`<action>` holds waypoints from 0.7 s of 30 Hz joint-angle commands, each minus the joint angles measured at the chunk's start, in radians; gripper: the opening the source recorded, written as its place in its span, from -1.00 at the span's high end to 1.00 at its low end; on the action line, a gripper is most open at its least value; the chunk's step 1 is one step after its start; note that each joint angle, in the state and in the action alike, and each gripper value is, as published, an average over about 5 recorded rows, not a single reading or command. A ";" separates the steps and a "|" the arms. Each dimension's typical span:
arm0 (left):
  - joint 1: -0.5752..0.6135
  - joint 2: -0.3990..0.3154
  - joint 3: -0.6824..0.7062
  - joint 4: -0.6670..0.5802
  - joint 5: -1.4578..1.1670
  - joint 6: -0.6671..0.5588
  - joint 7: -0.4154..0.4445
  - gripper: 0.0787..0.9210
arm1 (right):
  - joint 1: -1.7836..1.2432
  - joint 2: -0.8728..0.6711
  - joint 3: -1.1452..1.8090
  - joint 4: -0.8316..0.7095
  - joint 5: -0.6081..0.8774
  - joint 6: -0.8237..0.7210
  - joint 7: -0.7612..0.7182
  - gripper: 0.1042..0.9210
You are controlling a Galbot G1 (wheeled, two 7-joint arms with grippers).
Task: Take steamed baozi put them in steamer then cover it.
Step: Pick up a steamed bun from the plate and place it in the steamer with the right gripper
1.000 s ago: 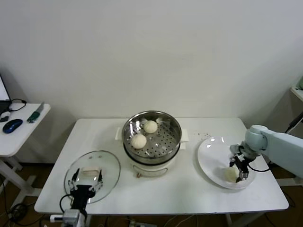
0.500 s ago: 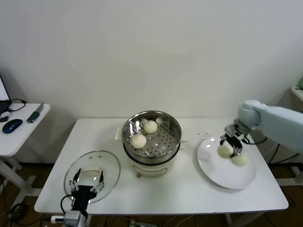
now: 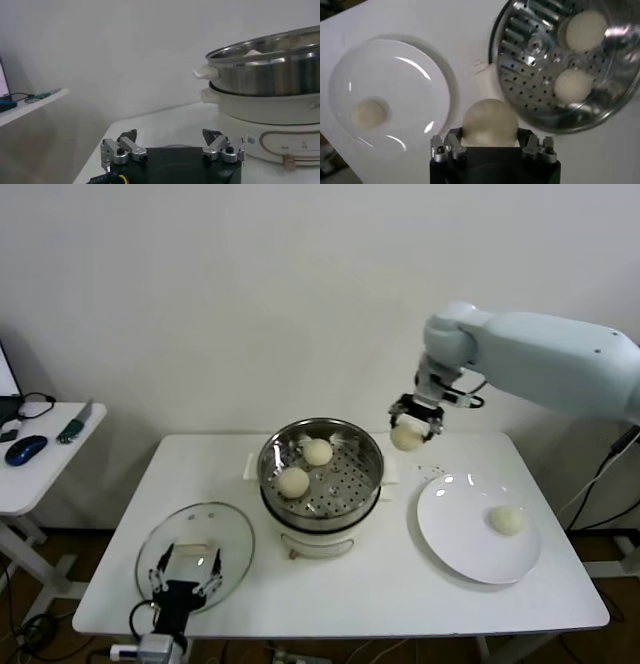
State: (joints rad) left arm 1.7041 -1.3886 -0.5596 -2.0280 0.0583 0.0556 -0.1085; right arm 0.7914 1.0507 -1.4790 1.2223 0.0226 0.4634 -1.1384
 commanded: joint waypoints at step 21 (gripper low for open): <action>-0.004 0.038 0.005 -0.012 0.002 0.023 -0.004 -0.77 | -0.248 0.394 -0.001 -0.070 -0.160 0.136 0.006 -0.47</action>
State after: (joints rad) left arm 1.7035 -1.3560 -0.5558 -2.0418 0.0603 0.0753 -0.1123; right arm 0.6037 1.3791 -1.4774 1.1695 -0.1021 0.5744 -1.1382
